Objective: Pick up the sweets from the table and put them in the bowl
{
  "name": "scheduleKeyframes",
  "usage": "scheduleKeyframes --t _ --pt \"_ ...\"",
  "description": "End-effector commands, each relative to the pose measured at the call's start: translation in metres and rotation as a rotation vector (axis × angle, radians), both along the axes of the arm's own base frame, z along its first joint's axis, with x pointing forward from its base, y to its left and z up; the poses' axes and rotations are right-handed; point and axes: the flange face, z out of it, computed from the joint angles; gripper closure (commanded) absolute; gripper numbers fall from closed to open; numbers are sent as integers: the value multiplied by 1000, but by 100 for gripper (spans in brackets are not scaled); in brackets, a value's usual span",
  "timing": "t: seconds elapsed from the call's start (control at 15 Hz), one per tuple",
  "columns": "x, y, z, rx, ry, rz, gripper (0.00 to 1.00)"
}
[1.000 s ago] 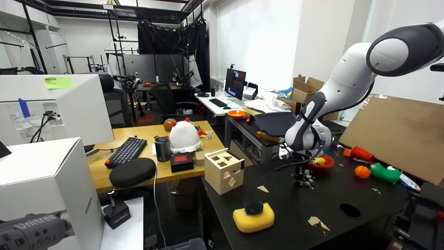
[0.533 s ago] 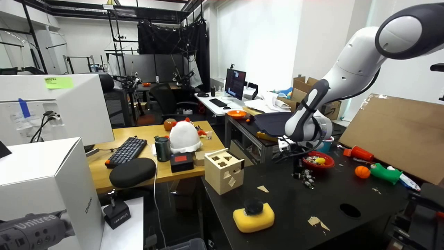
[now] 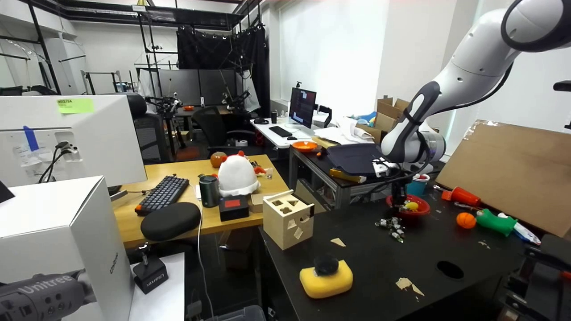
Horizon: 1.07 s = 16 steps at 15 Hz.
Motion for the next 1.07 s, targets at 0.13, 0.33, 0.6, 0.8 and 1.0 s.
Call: scheduleKeyframes --t 0.13,0.33,0.6,0.8,1.0 --pt "-10 -65 33 -12 27 -15 94" --pt "-1 -85 35 4 23 -13 94" --pt "20 -103 40 -6 0 -5 94" --pt "34 -109 38 -19 11 4 94" --pt "38 -105 29 -44 69 25 43"
